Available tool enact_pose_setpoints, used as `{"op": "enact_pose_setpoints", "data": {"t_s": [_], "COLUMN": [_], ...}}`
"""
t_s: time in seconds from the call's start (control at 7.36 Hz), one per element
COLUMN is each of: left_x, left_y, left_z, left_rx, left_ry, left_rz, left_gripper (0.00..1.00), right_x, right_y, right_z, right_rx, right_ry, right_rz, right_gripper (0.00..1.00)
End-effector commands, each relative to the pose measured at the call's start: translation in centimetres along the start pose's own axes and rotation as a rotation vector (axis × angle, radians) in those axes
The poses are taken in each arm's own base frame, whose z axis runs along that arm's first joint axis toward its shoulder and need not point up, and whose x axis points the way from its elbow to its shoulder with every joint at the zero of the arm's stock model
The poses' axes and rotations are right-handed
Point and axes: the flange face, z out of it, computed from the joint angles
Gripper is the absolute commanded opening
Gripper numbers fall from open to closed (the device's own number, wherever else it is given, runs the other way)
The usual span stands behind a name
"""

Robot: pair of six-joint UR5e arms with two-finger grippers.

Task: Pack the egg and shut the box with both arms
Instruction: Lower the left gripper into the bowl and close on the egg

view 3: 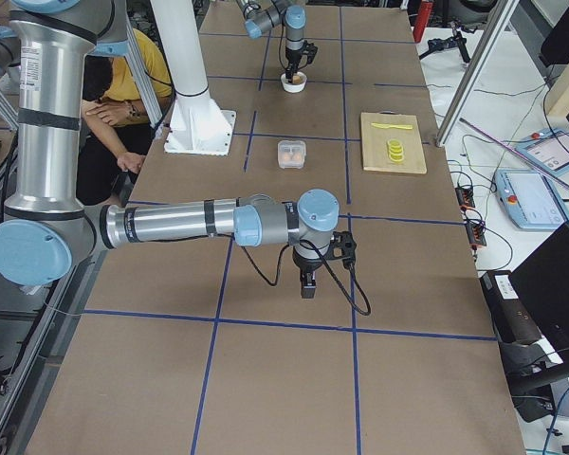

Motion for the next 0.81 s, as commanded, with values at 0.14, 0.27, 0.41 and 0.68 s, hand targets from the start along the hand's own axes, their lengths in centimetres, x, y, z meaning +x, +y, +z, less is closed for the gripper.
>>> {"op": "enact_pose_setpoints", "data": {"t_s": [0.14,0.27,0.41,0.68], "left_x": [0.06,0.26,0.26,0.70], "left_y": [-0.02,0.04,0.08,-0.43], "left_z": [0.17,0.19,0.38,1.12], "left_rx": [-0.002,-0.004,-0.007,-0.014], "left_ry": [-0.001,0.002,-0.001,-0.006], "left_rz": [0.001,0.004,0.004,0.004], "left_gripper": [0.74,0.74,0.74,0.74], "right_x": [0.03,-0.02,0.03,-0.02], "right_y": [-0.01,-0.01,-0.01,-0.01], "right_z": [0.03,-0.02,0.03,-0.02], "right_rx": [-0.001,0.000,-0.001,0.000], "right_ry": [0.000,0.000,0.000,0.000], "right_rz": [0.001,0.000,0.001,-0.002], "right_gripper": [1.00,1.00,1.00,1.00]}}
